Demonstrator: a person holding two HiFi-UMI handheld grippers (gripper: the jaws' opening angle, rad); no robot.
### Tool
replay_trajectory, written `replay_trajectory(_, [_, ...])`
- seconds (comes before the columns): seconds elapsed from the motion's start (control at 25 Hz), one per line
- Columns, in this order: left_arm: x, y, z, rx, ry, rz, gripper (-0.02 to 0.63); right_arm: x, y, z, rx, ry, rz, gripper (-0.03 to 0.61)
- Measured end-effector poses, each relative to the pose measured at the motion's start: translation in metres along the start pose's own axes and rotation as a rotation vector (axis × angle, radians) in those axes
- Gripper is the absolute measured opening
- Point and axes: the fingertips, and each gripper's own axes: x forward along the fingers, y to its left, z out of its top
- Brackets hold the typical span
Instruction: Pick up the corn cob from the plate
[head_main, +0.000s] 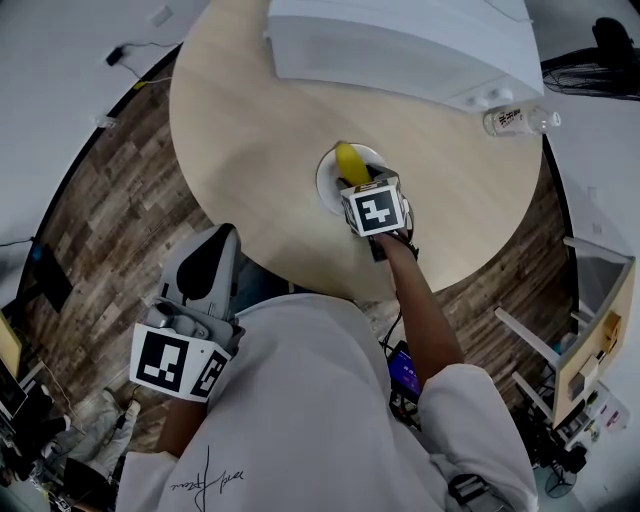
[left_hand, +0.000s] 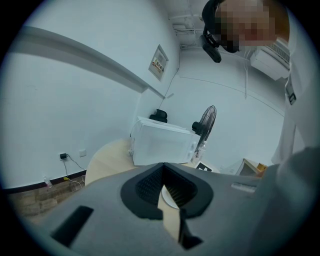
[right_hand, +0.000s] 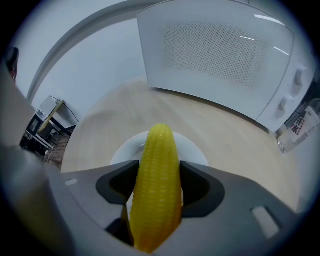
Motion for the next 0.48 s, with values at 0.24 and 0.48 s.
replay_trajectory(0.24, [-0.004,-0.0012,0.0021,0.002,-0.009,-0.003,-0.009,-0.0042,0.0031,0.0008,0.029,0.0,0.013,0.27])
replay_trajectory(0.48, [-0.0021,-0.0067,0.0032,0.009,-0.016,-0.008,-0.009,-0.0074,0.0003,0.0023,0.038,-0.011,0.021,0.268])
